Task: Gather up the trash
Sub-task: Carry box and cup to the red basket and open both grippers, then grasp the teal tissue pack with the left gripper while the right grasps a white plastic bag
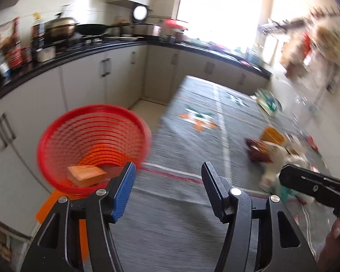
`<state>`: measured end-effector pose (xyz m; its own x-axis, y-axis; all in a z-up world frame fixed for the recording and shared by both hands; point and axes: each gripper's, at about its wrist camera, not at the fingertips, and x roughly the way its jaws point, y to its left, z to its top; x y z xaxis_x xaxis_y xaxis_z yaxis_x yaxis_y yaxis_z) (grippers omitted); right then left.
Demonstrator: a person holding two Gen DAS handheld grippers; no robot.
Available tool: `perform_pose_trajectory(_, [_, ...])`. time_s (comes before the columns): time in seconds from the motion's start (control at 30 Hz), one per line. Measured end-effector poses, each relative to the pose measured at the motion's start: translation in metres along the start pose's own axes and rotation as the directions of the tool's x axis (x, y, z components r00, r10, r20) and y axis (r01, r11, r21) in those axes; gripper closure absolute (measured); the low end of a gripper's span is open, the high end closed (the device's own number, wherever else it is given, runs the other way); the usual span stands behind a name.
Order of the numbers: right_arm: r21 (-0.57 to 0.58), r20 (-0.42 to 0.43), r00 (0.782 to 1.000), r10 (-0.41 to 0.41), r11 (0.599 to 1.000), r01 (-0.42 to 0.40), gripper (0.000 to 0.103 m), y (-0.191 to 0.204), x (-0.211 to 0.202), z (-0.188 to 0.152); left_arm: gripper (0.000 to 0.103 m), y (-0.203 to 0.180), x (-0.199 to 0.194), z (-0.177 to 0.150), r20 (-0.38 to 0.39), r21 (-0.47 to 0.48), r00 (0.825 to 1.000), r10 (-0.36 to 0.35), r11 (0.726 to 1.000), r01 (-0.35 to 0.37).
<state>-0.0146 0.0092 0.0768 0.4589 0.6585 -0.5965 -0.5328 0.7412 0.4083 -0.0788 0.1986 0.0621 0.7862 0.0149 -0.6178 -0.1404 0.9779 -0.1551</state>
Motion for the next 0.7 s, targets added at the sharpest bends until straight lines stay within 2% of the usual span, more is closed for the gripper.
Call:
perform_pose_trajectory(0.17, [0.102, 0.044, 0.997, -0.059, 0.993, 0.054, 0.065, -0.055, -0.043, -0.017, 0.039, -0.048, 0.011, -0.004, -0.049, 0.092, 0.996, -0.073, 0.993, 0.077])
perform_pose_trajectory(0.3, [0.193, 0.085, 0.984, -0.154, 0.972, 0.135, 0.065, -0.107, -0.082, -0.027, 0.036, -0.079, 0.02, -0.004, -0.093, 0.136, 0.989, -0.116, 0.982, 0.128])
perform_pose_trajectory(0.53, [0.326, 0.138, 0.925, -0.353, 0.898, 0.294, 0.061, -0.183, -0.144, -0.044, 0.03, -0.125, 0.048, 0.001, -0.187, 0.172, 0.961, -0.202, 0.957, 0.234])
perform_pose_trajectory(0.63, [0.401, 0.131, 0.925, -0.356, 0.873, 0.279, 0.06, -0.214, -0.151, -0.053, 0.03, -0.137, 0.064, 0.003, -0.227, 0.159, 0.943, -0.242, 0.946, 0.281])
perform_pose_trajectory(0.7, [0.437, 0.122, 0.932, -0.342, 0.861, 0.259, 0.06, -0.226, -0.15, -0.056, 0.03, -0.142, 0.073, 0.002, -0.254, 0.139, 0.923, -0.288, 0.934, 0.33])
